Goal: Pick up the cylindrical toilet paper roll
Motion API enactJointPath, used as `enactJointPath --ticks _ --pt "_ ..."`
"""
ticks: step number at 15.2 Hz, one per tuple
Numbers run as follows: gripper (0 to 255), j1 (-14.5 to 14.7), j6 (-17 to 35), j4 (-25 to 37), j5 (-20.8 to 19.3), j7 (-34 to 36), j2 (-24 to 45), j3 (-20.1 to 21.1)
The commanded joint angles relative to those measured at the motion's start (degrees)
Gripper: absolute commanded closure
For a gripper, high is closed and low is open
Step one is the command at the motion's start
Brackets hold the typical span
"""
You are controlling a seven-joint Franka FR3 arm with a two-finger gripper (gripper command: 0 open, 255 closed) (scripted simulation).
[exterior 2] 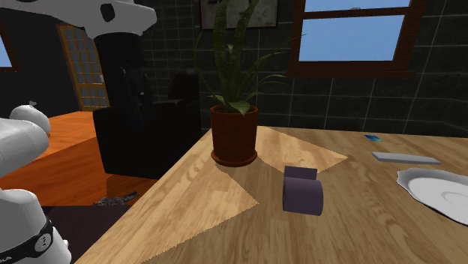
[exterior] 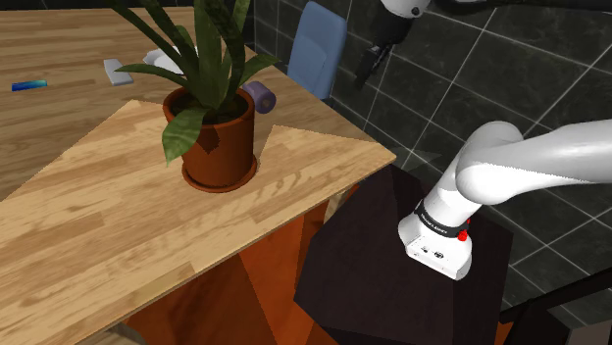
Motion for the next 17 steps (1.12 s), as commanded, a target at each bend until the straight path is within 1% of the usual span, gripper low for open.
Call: enactJointPath --ticks 1,4,7,9,10,11,12,13,14,15,16,17 --pt "0 0.2 9.4 -5.1 -0.9 0.3 -1.0 1.2" --pt "0 -0.2 23.8 -11.8 -2.7 1.3 -0.2 3.2" --pt "0 -2.2 39.5 -16.7 -5.5 3.3 3.5 6.0" --pt "0 -5.4 50.9 -18.9 -8.2 5.6 7.7 9.1" --pt "0 -8.0 56.7 -19.5 -9.9 7.2 10.2 11.3" --pt "0 -11.6 62.6 -19.9 -12.0 9.1 12.8 14.4" --pt "0 -16.5 68.6 -19.9 -14.1 11.3 15.4 18.7" --pt "0 -23.2 74.6 -19.6 -16.2 13.8 17.6 24.7" --pt "0 -31.6 80.5 -19.0 -17.7 16.2 19.1 32.5" --pt "0 -41.2 86.4 -18.2 -17.7 17.8 19.8 41.7" --pt "0 -50.9 91.9 -17.2 -16.5 18.7 19.6 51.3" --pt "0 -59.7 97.0 -16.1 -13.9 18.5 18.8 60.5"
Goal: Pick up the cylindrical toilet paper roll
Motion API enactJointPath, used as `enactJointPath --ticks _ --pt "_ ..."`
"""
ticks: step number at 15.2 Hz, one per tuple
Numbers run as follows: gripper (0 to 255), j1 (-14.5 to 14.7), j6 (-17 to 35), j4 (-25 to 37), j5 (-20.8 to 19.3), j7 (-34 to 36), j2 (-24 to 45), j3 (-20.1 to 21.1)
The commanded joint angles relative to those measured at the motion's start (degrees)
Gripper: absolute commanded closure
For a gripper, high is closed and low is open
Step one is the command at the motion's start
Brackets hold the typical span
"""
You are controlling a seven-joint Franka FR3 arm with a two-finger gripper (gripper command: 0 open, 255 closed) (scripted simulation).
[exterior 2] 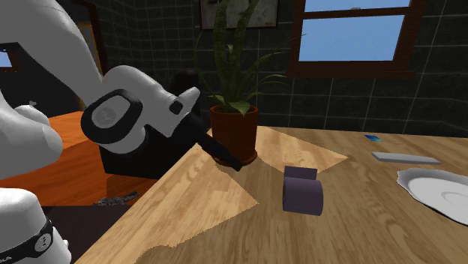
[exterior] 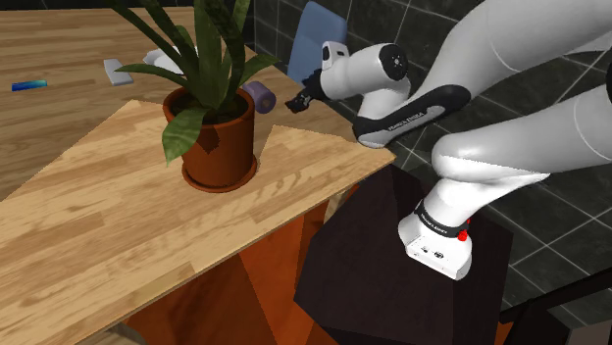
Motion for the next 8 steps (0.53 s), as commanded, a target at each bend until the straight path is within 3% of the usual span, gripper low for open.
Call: enactJointPath --ticks 1,3,4,6,8 --pt "0 -17.8 10.9 2.4 4.6 0.4 -1.4 18.5" --pt "0 -31.1 18.9 5.8 9.7 0.3 -5.1 32.2" --pt "0 -36.4 22.4 7.8 11.5 1.0 -7.8 37.3" --pt "0 -44.3 28.1 12.3 15.1 2.9 -14.1 44.7" --pt "0 -49.9 32.4 17.2 19.3 4.3 -20.4 49.4"
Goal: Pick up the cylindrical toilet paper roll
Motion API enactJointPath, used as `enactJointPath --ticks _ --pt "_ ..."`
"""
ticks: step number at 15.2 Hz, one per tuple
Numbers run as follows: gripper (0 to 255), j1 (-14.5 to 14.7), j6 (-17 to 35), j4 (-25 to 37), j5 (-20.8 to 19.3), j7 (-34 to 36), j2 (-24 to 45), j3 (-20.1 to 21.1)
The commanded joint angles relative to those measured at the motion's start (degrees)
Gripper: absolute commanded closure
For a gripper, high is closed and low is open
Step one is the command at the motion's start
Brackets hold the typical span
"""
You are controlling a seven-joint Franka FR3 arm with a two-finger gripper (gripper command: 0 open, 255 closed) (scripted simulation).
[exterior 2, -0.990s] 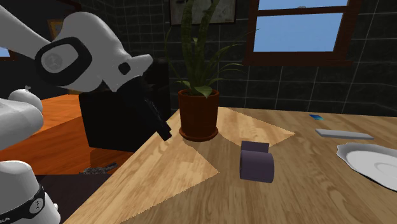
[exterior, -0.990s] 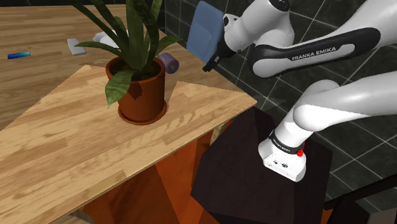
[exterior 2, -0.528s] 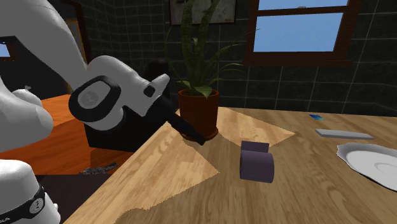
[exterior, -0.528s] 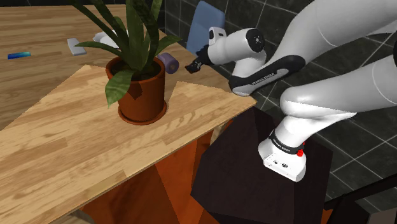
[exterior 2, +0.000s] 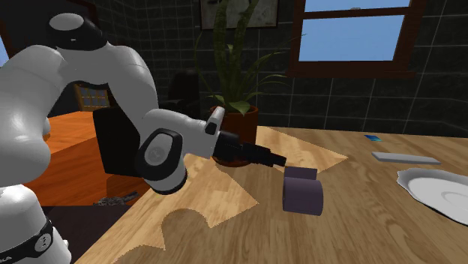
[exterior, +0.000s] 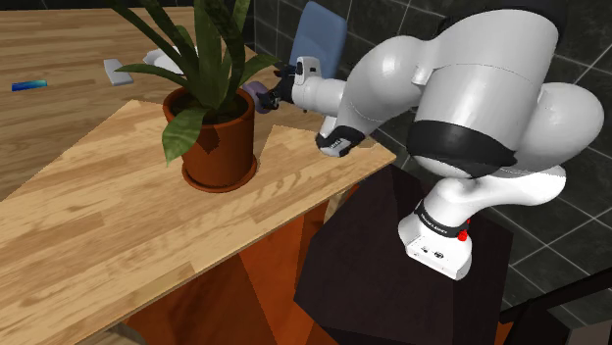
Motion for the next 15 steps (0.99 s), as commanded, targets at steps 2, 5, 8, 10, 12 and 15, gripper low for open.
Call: enactJointPath --ticks 2,5,8,10,12,15 --pt "0 -6.2 4.9 6.3 6.1 1.7 -8.3 5.6" --pt "0 -7.5 6.0 6.9 7.9 2.6 -10.5 7.7" --pt "0 -8.7 7.0 7.5 9.7 3.2 -12.5 9.8" --pt "0 -9.2 7.5 7.9 10.6 3.5 -13.7 10.9" --pt "255 -9.6 8.0 7.7 10.3 3.4 -13.4 10.8" --pt "255 -9.2 7.1 8.1 10.5 3.3 -13.3 10.6"
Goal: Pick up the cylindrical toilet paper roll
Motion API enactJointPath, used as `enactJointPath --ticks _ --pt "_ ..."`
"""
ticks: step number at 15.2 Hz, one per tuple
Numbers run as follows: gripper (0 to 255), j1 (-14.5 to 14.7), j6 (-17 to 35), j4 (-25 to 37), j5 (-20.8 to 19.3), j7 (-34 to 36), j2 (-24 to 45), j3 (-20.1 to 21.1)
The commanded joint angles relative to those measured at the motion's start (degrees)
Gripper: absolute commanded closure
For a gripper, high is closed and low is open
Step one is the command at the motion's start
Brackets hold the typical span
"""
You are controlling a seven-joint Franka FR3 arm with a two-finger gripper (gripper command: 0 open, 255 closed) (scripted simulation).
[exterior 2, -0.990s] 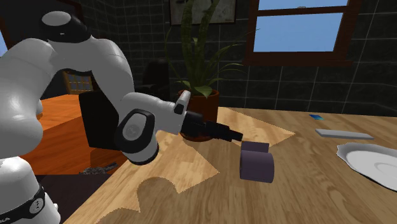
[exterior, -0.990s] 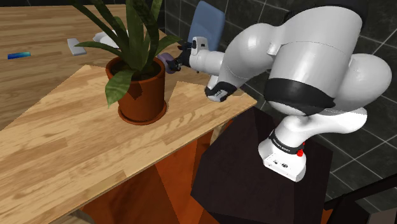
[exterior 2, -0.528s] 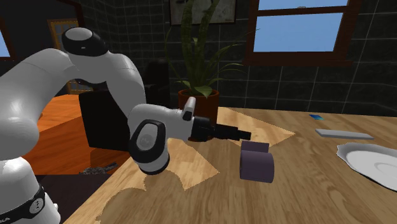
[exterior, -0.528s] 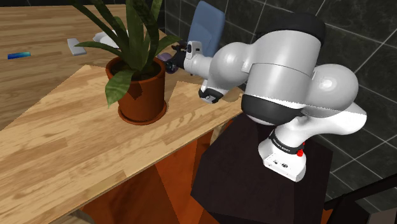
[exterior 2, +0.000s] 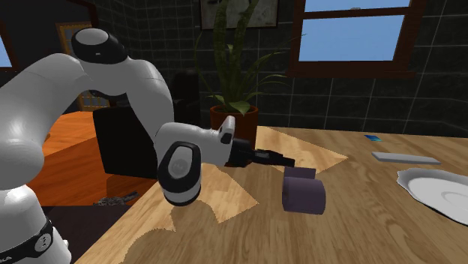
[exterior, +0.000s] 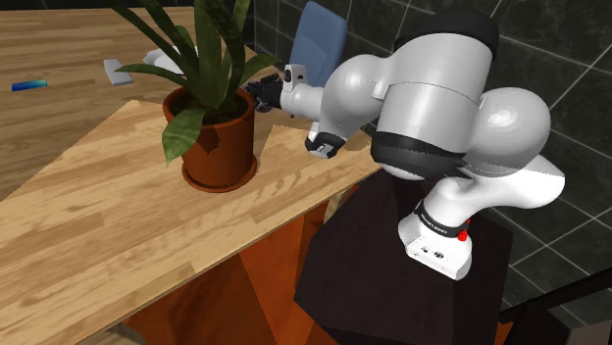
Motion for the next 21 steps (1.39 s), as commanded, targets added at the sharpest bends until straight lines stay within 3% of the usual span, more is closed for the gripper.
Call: enactJointPath --ticks 1,5,6,21 --pt "255 -1.4 0.2 0.6 9.6 0.2 -8.5 2.9" --pt "255 -1.4 -0.6 1.7 10.5 0.3 -9.3 3.6" --pt "255 0.6 -0.2 -0.4 10.4 0.2 -8.6 2.5" --pt "255 7.3 -6.0 -2.8 1.3 -2.7 1.4 -8.8"
